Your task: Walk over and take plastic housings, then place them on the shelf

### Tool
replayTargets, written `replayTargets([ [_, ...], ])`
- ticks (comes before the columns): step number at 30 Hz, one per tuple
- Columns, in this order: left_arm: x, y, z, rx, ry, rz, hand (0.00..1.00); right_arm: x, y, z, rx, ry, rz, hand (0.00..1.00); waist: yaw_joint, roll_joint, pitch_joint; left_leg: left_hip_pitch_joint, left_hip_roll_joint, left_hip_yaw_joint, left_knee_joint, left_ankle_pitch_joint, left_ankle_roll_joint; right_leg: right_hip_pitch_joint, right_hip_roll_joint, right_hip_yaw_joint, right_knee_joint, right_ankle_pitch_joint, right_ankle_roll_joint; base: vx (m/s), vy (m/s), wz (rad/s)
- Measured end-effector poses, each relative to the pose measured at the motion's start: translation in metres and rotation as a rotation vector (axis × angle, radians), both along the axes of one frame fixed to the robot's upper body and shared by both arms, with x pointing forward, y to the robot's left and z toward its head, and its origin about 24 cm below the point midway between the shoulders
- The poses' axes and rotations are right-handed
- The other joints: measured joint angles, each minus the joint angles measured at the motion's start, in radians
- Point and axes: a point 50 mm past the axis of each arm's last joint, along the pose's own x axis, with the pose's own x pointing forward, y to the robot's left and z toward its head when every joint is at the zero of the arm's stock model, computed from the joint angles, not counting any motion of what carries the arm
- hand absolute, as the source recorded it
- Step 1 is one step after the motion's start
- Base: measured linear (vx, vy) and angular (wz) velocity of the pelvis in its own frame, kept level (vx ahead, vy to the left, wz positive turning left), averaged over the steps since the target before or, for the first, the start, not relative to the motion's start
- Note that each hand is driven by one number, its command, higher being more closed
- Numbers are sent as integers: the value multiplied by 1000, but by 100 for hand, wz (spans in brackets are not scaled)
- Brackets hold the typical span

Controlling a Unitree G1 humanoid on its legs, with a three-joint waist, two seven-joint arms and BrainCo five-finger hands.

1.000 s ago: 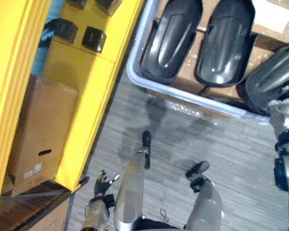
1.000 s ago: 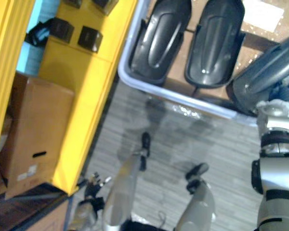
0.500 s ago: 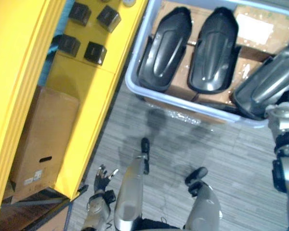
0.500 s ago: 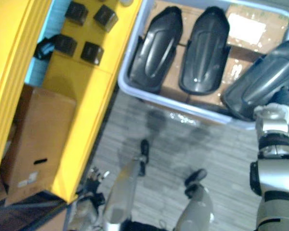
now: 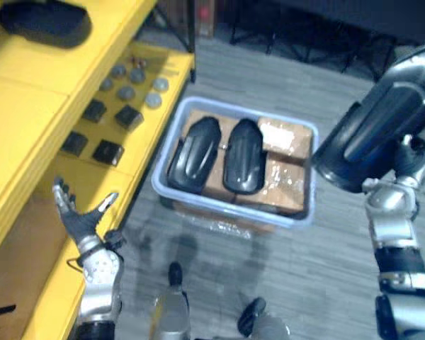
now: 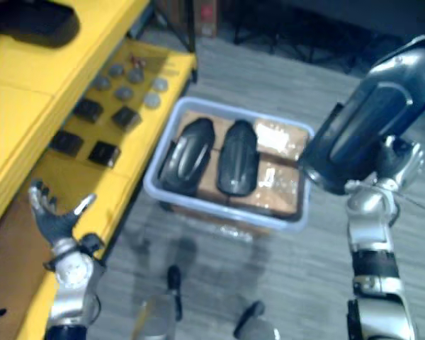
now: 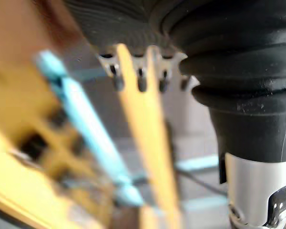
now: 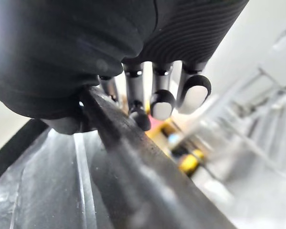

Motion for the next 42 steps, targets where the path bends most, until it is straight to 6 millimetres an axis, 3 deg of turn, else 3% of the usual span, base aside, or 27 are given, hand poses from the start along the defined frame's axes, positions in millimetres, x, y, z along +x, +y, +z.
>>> replayTargets([
  [3,24,-21,15,72,61,-239,0,3,16,19,-126,-49,102,100,-5,8,-53,68,-9,35,-80,33,1,19,2,11,-24,19,2,50,16,-25],
  [8,59,-53,37,9,101,-572,0,15,51,41,-288,-102,282,100,-32,15,-77,115,-13,61,-109,42,4,39,3,32,-44,44,-1,6,22,-19],
  [9,68,-65,37,-52,139,-689,0,19,66,49,-350,-126,337,100,-37,21,-82,118,-14,74,-109,48,11,39,4,33,-52,57,-2,-13,21,-14],
  [12,73,-88,26,-201,242,-897,0,24,88,60,-444,-165,420,100,-46,30,-88,124,-14,78,-109,49,11,42,5,34,-58,61,-1,-24,11,-10],
  [13,70,-105,11,-296,326,-985,0,26,100,61,-480,-177,456,100,-48,34,-93,132,-13,79,-109,54,11,48,6,34,-58,61,-1,-28,1,-5],
  [16,69,-114,-2,-337,392,-1005,0,26,106,59,-510,-172,477,100,-50,40,-105,131,-10,78,-111,59,8,50,11,33,-63,61,-1,-40,-2,0],
  [20,70,-111,-13,-398,432,-986,0,28,113,53,-545,-145,494,100,-50,49,-123,124,-6,77,-119,67,6,58,25,34,-102,57,-5,-71,-14,-2],
  [25,69,-114,-27,-437,488,-982,0,36,122,32,-541,-47,538,100,-48,69,-144,111,23,65,-120,87,-1,56,57,29,-113,54,-20,-92,-27,3],
  [35,64,-122,-38,-396,542,-979,0,45,151,-15,-483,129,658,100,-29,32,-185,93,27,45,-120,99,-6,66,77,19,-164,85,-25,-5,0,3],
  [42,65,-130,-36,-415,501,-967,0,41,175,-45,-443,207,740,100,-21,29,-188,84,25,23,-120,102,-5,72,78,-1,-164,83,-27,27,11,9],
])
